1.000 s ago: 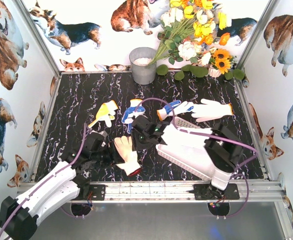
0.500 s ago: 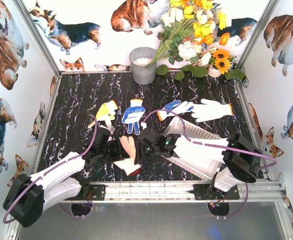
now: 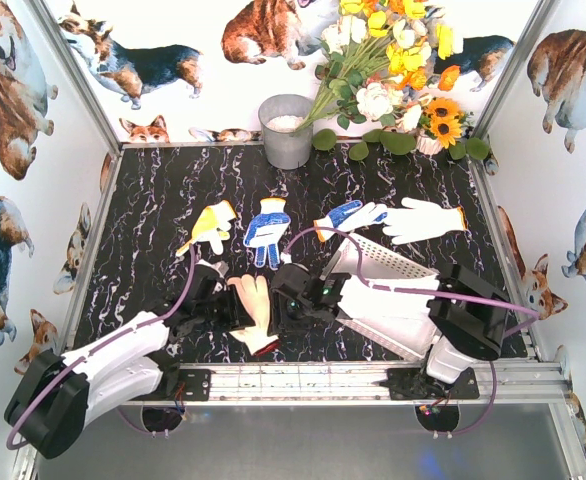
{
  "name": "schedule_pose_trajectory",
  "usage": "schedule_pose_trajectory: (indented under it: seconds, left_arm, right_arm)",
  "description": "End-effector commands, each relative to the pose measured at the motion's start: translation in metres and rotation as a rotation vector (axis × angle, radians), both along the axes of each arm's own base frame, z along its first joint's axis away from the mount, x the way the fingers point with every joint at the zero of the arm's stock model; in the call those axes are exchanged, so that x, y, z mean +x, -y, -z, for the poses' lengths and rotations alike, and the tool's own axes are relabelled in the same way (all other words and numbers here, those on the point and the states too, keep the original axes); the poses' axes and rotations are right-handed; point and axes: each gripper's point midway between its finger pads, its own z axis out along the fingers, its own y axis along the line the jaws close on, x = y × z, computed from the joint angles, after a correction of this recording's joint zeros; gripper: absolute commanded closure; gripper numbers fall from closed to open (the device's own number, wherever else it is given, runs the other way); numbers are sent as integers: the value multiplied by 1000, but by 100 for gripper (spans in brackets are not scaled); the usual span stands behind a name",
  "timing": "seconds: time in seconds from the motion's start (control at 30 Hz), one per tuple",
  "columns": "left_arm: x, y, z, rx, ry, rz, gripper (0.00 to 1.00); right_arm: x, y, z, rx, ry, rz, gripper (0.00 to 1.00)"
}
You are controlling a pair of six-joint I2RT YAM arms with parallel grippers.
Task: Put the gloves into the storage basket
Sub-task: Pick up the glove from the center of the board.
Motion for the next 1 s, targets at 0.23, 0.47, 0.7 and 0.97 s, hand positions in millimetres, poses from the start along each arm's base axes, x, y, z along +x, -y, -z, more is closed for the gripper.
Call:
schedule_pose_trajectory:
  seconds: [0.23, 0.47, 0.7, 0.97]
  left_arm:
    - [-19, -18, 23, 68, -46, -13, 68]
    - [-22, -23, 29, 86, -59, -24, 68]
    - [-23, -23, 30, 86, -65, -28, 68]
    - [-23, -22, 29, 76, -58, -26, 68]
  right_arm:
    - [-9, -14, 14, 65, -63, 28, 63]
    - [-20, -12, 22, 76, -120, 39, 66]
    - [-27, -17, 26, 100, -159, 56, 68]
    - [-25, -24, 13, 140, -157, 55, 83]
